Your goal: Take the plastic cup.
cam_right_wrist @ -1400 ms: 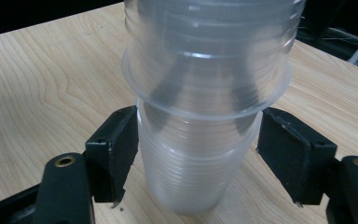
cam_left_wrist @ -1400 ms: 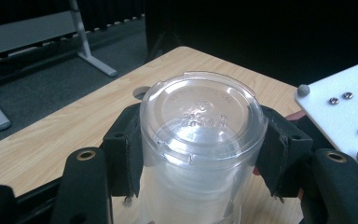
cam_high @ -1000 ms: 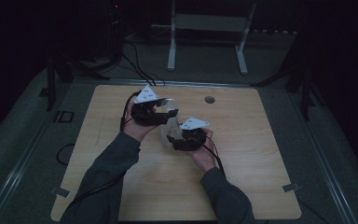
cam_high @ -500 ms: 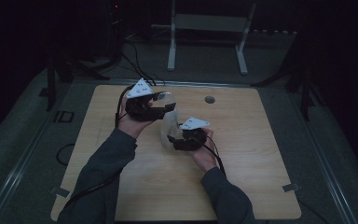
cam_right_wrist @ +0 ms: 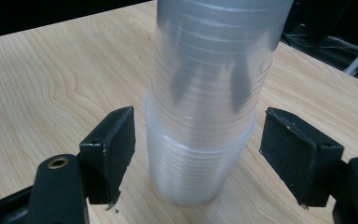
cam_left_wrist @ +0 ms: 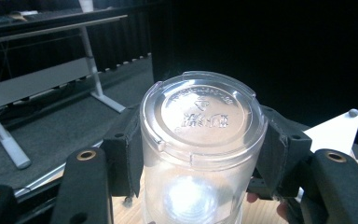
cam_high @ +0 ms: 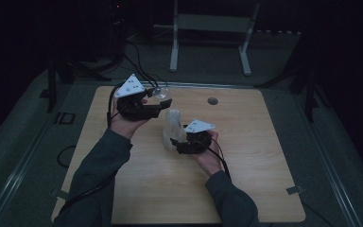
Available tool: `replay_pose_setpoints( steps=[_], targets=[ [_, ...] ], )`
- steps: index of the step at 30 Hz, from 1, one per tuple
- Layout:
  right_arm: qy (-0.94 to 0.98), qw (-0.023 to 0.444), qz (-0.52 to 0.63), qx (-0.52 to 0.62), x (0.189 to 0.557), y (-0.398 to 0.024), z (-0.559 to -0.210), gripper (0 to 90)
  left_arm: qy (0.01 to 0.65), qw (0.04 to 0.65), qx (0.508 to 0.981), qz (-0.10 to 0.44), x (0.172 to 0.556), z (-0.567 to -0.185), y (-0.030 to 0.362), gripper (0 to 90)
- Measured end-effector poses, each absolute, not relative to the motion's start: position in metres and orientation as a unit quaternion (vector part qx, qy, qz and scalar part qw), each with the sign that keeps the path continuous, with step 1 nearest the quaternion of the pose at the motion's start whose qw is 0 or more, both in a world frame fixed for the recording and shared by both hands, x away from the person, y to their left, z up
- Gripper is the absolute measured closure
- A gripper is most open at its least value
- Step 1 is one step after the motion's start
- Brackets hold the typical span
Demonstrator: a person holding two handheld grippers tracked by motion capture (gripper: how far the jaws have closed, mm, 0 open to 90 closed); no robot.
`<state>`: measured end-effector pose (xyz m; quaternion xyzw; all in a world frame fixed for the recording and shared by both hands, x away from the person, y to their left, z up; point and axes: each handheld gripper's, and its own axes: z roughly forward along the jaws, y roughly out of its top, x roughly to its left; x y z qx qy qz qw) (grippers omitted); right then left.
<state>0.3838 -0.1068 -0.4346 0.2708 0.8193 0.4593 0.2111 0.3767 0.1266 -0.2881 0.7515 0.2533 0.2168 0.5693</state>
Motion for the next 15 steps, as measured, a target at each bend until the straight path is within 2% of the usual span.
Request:
replay_pose_setpoints(
  steps=[15],
  targets=[
    [0.822,0.215,0.455,0.267,0.374,-0.117,-0.435,25.9,0.274,0.566,0.745,0.224,0.368,-0.298,0.152,40.4]
  ],
)
